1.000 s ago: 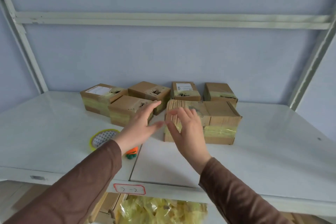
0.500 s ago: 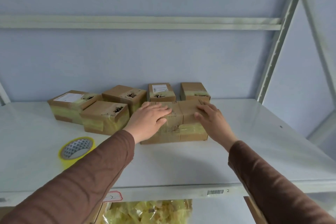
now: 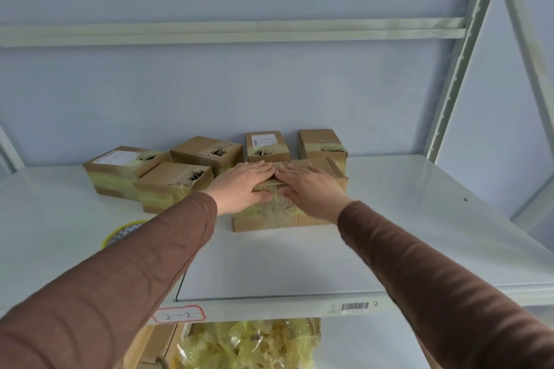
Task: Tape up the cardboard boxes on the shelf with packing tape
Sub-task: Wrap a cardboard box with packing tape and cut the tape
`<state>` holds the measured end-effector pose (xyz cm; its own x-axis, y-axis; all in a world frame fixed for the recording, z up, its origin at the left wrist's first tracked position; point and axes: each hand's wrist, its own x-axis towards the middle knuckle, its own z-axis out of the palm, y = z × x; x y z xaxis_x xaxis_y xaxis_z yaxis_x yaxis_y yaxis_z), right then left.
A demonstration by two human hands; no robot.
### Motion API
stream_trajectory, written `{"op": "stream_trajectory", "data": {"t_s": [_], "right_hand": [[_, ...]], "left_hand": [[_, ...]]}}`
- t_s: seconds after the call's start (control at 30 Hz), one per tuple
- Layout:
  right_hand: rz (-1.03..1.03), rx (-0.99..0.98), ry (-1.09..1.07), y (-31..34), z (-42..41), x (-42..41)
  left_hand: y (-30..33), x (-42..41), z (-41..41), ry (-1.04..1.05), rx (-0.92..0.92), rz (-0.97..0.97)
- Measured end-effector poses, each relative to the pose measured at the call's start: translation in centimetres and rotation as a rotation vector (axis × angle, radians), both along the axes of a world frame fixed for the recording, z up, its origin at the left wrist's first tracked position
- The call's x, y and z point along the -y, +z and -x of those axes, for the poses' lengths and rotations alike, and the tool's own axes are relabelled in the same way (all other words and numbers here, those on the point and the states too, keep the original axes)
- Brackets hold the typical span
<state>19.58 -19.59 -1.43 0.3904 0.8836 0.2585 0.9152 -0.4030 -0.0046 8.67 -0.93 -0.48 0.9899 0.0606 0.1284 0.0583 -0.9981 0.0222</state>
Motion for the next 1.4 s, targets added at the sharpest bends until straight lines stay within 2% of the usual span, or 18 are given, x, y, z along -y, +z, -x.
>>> {"op": "stream_trajectory", "data": {"t_s": [0.03,0.1,0.17,0.2,0.27,0.3,0.4,0.47,0.57,0.63,0.7,0.8,0.87,1.07,1.13,1.23,1.33,1.4], "right_hand": [[0.03,-0.042,0.021,0.4,0.0,0.1],[-0.019,-0.233,0.052,1.4,-0.1,0.8],[-0.3,-0.433,-0.014,1.6,-0.7,2.4],[-0.466,-0.466,-0.096,1.5,-1.2,3.4],[-0.662,-0.552,-0.282,0.6,-1.7,5.3],[-0.702,-0.673,-0.341,0.0,-1.8,5.9],[-0.811,-1.075,-0.373,-1.8,-1.7,6.1],[-0.842,-1.107,-0.363,-2.4,-1.6,6.1],[-0.846,-1.115,-0.339,-2.1,-2.0,5.8],[-0.821,-1.228,-0.332,-1.4,-2.5,5.2],[-0.809,-1.336,-0.35,-1.1,-2.7,4.6],[-0.872,-1.238,-0.374,-1.9,-2.3,3.8],[-0.898,-1.181,-0.371,-2.5,-2.1,3.6],[-0.83,-1.219,-0.329,-2.1,-2.2,4.4],[-0.893,-1.292,-0.299,-1.8,-1.9,5.0],[-1.043,-1.377,-0.243,-1.2,-1.2,6.5],[-1.053,-1.308,-0.224,-2.7,-0.2,7.5],[-0.977,-1.256,-0.239,-4.3,0.3,7.9]], "left_hand": [[0.2,0.0,0.3,0.009,0.005,0.105],[0.7,-0.1,1.2,0.019,0.075,0.525],[1.0,-0.9,2.0,0.071,0.248,0.973],[1.0,-1.5,2.2,0.131,0.318,1.108],[0.3,-2.4,2.3,0.249,0.314,1.231],[-0.2,-2.5,2.2,0.292,0.256,1.271],[-1.9,-2.1,1.6,0.349,0.206,1.454],[-2.1,-1.4,1.4,0.403,0.276,1.584],[-1.2,-1.2,1.3,0.475,0.302,1.609],[-0.4,-0.9,1.1,0.473,0.239,1.577],[0.0,-0.1,0.7,0.498,0.177,1.456],[-0.3,0.7,0.0,0.547,0.229,1.192],[-0.4,0.6,-0.4,0.583,0.227,1.131],[-0.1,1.5,0.6,0.528,0.244,1.155],[0.5,1.8,1.9,0.483,0.232,1.282],[0.8,2.1,4.2,0.402,0.439,1.518],[-2.0,3.0,6.0,0.36,0.537,1.429],[-4.2,3.6,6.7,0.375,0.459,1.359]]}}
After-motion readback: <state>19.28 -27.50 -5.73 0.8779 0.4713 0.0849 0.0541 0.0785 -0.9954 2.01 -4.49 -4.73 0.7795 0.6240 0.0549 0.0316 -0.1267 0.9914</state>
